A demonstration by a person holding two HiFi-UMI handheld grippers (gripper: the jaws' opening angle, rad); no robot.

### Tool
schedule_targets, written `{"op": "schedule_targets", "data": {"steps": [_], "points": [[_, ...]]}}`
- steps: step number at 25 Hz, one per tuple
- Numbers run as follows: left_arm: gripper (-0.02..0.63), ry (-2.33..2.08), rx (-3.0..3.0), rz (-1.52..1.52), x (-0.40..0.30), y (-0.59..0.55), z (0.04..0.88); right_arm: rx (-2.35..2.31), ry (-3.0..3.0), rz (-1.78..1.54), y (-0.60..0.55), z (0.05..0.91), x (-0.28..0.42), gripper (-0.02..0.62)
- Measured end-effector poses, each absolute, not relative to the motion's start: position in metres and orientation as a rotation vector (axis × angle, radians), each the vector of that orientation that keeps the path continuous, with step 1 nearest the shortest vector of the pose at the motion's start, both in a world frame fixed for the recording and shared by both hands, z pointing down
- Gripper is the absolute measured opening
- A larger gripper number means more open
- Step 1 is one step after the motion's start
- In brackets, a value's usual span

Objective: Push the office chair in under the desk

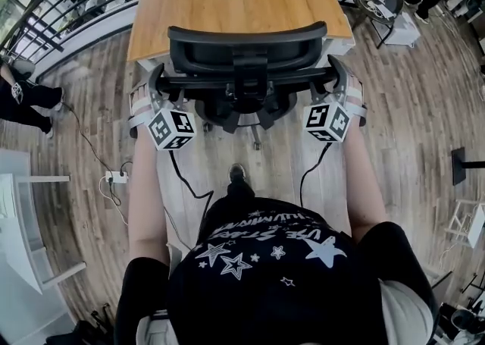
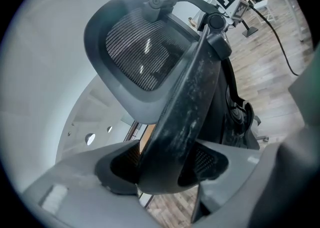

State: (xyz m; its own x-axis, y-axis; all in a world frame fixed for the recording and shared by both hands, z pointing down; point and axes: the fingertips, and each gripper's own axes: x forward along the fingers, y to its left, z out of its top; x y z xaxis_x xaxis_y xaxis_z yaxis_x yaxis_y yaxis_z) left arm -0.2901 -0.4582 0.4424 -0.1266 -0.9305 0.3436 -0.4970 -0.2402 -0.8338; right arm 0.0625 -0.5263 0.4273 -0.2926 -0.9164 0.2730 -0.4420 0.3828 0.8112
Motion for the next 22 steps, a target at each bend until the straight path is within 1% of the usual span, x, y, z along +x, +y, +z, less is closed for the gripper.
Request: {"op": "schedule_targets", "data": {"steps": [10,22], "points": [[0.296,1.565,-1.693,-1.308,-0.292,-0.479,0.464,1.192,-1.869,-0.792,-0.539,0.453,0.063,0.287],[0.296,1.545,-1.696,-1.312,-0.317,-0.556,0.457,1.218,-1.845,-0.77,-0.615,0.446,0.038,0.288]]}}
